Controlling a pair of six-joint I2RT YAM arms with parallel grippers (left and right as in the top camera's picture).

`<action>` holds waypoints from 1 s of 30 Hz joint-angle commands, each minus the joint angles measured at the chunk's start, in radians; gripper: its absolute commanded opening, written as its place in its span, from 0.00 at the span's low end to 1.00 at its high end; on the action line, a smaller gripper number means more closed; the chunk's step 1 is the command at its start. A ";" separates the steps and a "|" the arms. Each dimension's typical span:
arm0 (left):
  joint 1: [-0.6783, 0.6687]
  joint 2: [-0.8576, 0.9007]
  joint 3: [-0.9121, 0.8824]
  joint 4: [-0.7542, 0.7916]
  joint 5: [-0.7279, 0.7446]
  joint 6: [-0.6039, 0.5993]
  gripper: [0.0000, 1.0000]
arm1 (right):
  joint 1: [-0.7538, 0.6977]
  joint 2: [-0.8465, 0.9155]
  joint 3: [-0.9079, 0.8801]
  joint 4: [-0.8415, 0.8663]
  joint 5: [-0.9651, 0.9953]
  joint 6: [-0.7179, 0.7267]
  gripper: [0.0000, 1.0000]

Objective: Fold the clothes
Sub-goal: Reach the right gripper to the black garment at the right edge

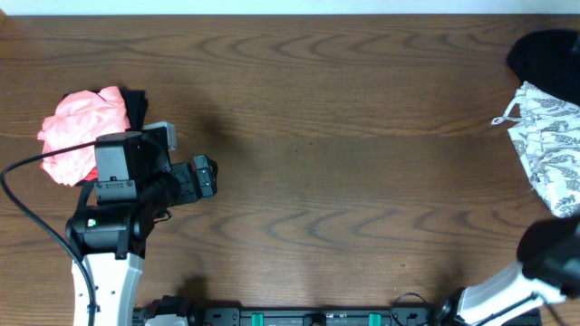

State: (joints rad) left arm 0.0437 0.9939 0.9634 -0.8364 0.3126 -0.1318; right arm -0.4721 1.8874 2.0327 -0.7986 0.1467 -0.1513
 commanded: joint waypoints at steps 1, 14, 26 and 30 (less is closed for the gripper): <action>-0.002 0.007 0.037 -0.010 0.013 -0.005 0.98 | -0.056 0.117 0.060 -0.011 0.021 -0.021 0.96; -0.002 0.013 0.037 -0.011 0.012 -0.005 0.98 | -0.154 0.379 0.060 0.195 -0.027 -0.092 0.93; -0.002 0.013 0.037 -0.008 0.012 -0.005 0.98 | -0.160 0.571 0.060 0.262 -0.042 -0.134 0.90; -0.002 0.013 0.037 -0.008 0.012 -0.005 0.98 | -0.161 0.615 0.060 0.294 -0.029 -0.129 0.81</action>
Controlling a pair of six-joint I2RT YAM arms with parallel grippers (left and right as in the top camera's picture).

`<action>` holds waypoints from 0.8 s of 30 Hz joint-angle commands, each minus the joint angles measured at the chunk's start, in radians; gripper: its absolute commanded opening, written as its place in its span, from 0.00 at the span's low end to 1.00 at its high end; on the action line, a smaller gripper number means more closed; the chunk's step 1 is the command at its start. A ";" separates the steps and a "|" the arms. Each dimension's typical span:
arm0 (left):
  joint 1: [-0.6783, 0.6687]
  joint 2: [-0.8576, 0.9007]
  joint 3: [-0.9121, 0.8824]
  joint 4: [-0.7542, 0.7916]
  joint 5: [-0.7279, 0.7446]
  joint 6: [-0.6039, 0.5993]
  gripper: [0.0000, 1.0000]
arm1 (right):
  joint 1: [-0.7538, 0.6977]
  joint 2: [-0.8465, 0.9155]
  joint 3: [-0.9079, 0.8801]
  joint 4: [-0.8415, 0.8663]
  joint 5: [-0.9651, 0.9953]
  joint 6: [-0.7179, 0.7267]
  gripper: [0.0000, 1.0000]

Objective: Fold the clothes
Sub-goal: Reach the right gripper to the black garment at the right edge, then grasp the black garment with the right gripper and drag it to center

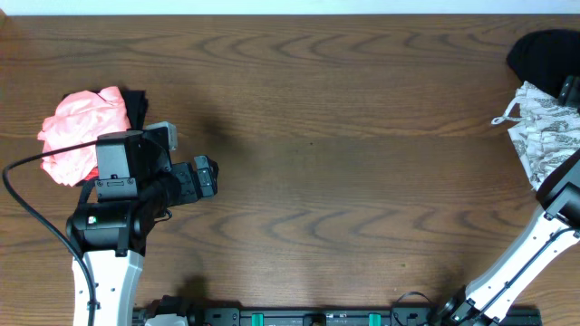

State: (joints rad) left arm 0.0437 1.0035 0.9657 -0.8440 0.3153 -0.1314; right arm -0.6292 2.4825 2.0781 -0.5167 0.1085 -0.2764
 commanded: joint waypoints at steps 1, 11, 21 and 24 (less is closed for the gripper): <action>-0.002 0.003 0.034 -0.001 0.010 -0.005 0.98 | -0.005 0.024 0.014 0.019 0.025 0.013 0.78; -0.002 0.003 0.034 0.000 0.010 -0.005 0.98 | 0.020 -0.060 0.016 0.036 0.058 0.081 0.01; -0.002 0.003 0.034 0.000 0.010 -0.005 0.98 | 0.164 -0.485 0.016 -0.010 -0.056 0.066 0.01; -0.002 0.003 0.034 0.000 0.010 -0.004 0.98 | 0.210 -0.581 0.016 -0.058 -0.120 0.066 0.01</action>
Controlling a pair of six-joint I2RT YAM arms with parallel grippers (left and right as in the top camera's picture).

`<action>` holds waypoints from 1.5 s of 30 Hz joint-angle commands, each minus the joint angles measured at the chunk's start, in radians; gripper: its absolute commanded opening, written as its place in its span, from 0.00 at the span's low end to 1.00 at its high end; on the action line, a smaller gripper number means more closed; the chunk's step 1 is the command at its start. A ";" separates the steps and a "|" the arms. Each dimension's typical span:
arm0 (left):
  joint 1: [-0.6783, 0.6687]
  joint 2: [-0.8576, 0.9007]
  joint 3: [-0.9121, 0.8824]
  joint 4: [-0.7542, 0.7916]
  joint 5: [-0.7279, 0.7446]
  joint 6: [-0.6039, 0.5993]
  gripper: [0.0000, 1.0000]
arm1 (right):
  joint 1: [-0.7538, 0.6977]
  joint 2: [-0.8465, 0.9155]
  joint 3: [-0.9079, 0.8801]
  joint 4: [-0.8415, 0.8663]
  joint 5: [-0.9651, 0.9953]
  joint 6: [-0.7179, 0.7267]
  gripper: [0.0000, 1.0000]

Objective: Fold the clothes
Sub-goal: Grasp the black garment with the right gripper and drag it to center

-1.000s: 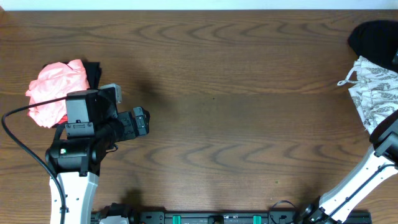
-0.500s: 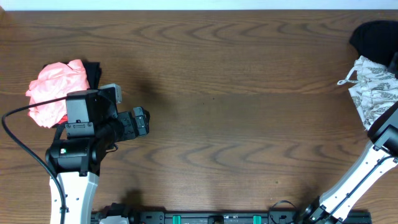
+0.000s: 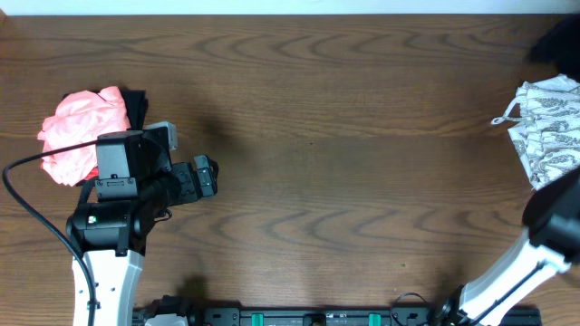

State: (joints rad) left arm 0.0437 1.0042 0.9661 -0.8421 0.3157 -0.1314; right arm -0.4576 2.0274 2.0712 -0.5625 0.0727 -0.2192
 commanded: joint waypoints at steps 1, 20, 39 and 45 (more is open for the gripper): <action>-0.002 0.002 0.034 -0.002 0.009 -0.004 0.98 | 0.055 -0.148 0.023 -0.033 -0.095 0.008 0.01; -0.002 0.002 0.034 -0.032 0.009 -0.004 0.98 | 0.120 -0.301 0.023 -0.211 0.041 0.046 0.01; -0.002 0.002 0.034 -0.036 0.010 -0.005 0.98 | 0.528 -0.352 0.021 -0.426 -0.630 -0.039 0.14; -0.002 0.002 0.034 -0.040 0.010 -0.005 0.98 | 0.796 -0.225 0.021 -0.595 -0.244 -0.117 0.99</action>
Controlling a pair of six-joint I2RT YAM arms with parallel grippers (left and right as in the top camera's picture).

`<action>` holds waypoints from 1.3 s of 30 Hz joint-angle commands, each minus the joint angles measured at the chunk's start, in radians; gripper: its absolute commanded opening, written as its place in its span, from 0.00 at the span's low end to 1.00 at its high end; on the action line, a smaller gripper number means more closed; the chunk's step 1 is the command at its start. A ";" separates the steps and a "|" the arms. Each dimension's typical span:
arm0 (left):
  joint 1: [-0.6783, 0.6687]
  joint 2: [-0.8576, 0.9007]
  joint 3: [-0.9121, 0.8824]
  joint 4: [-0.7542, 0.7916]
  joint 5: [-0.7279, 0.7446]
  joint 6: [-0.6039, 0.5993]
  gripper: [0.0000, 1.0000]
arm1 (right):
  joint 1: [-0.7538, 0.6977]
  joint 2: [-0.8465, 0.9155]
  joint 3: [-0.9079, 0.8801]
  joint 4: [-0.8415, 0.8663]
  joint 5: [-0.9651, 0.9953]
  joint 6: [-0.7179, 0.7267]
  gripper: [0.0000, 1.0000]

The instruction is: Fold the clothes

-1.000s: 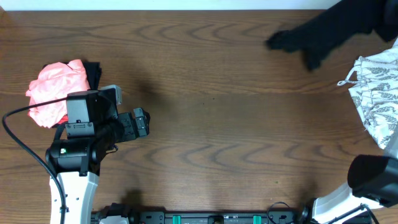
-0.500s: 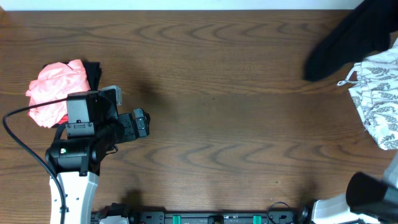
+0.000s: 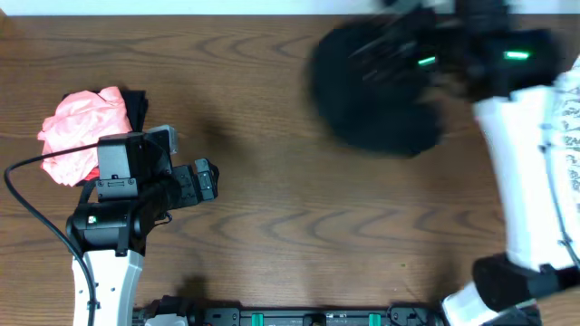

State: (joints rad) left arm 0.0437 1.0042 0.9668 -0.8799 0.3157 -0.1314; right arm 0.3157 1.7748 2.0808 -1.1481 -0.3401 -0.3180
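Observation:
A black garment (image 3: 376, 86) shows as a blurred dark mass at the upper middle of the table. My right gripper (image 3: 412, 59) is over it, also blurred and apparently shut on it, though its fingers are hidden in the blur. A crumpled pink garment (image 3: 82, 127) lies at the far left with a dark cloth (image 3: 136, 104) beside it. My left gripper (image 3: 208, 177) rests just right of that pile, holding nothing; its jaws are too small to read. A white patterned garment (image 3: 571, 109) peeks out at the right edge.
The right arm's white link (image 3: 526, 172) runs down the right side of the wooden table (image 3: 299, 235), covering most of the patterned garment. The left arm's body (image 3: 113, 217) stands at the front left.
The right arm was at the far right edge and now reaches to the upper middle. The black garment has left the top right corner and is now under the gripper there. The left arm is unchanged.
The black garment lay in the top right corner above the patterned one, with the right arm low at the right edge. The arm then stood by those garments, and the black one sat further into the corner. Now the black garment is at the upper middle with the gripper.

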 commanded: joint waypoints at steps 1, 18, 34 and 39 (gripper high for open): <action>-0.002 0.002 0.033 -0.002 0.009 -0.005 0.98 | 0.048 0.053 0.011 -0.012 0.375 0.078 0.99; -0.023 0.003 0.033 0.141 0.101 -0.005 0.98 | -0.103 0.060 -0.100 -0.141 0.415 0.243 0.95; -0.247 0.428 0.033 0.605 0.099 -0.066 0.98 | -0.127 0.060 -0.694 0.343 0.328 0.307 0.86; -0.286 0.619 0.033 0.726 0.099 -0.070 0.98 | -0.129 0.060 -0.771 0.483 0.328 0.333 0.85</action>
State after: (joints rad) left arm -0.2241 1.5475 0.9878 -0.1890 0.4122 -0.1875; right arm 0.1917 1.8389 1.3418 -0.7029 -0.0059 -0.0185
